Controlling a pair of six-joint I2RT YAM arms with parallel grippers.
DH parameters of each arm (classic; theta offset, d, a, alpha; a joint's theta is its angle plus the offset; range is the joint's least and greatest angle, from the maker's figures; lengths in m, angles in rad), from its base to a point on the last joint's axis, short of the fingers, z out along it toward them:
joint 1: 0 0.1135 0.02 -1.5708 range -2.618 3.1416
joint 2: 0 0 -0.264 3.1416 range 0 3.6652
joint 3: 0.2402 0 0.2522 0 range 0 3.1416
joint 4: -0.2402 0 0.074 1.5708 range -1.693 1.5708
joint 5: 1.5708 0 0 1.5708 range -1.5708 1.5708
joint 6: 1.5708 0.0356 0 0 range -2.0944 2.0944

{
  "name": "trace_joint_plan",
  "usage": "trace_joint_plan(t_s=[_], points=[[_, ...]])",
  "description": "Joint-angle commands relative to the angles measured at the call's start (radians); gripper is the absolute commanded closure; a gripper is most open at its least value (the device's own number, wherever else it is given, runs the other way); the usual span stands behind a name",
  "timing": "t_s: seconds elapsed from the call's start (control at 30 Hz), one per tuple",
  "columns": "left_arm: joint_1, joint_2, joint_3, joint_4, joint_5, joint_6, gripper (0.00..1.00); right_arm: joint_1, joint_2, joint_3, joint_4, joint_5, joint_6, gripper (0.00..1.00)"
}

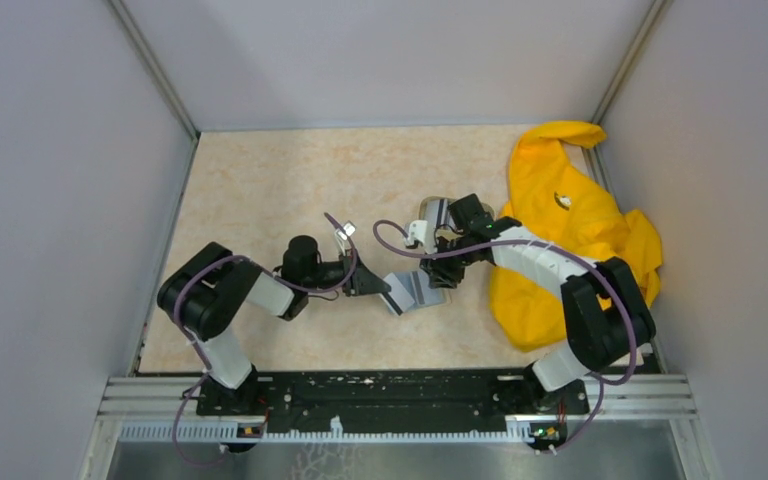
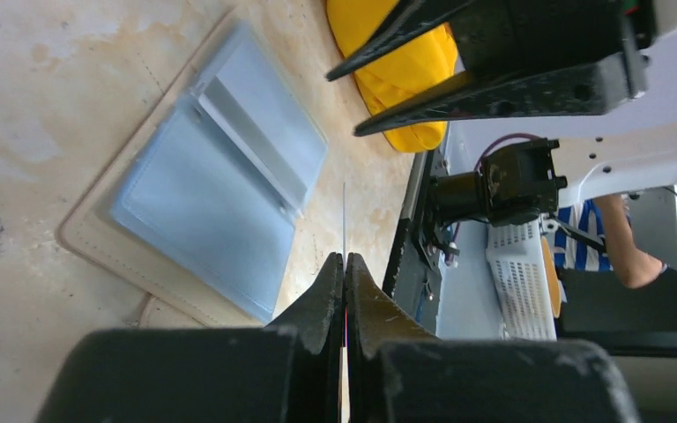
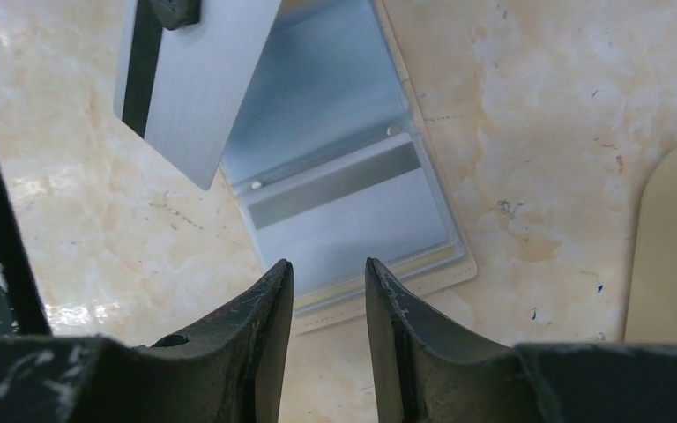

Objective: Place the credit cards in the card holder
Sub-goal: Insert the credit card into the card holder.

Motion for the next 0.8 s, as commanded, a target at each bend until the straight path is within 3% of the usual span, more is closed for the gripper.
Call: trace_joint_plan(t_s=[0.0,0.33,0.77], points=[[0.007,0.081,0.026,0.148,0.106,-0.078,1.00,0.034,0.056,0.013,0.038,0.116,-0.037,0.65],[0.016,0.178,0.073,0.132,0.125,-0.066,1.00,0.048,0.144,0.039,0.018,0.252,-0.010,0.65],[0.016,0.229,0.156,0.013,0.108,-0.010,1.00,0.055,0.167,0.059,-0.009,0.281,-0.003,0.66]])
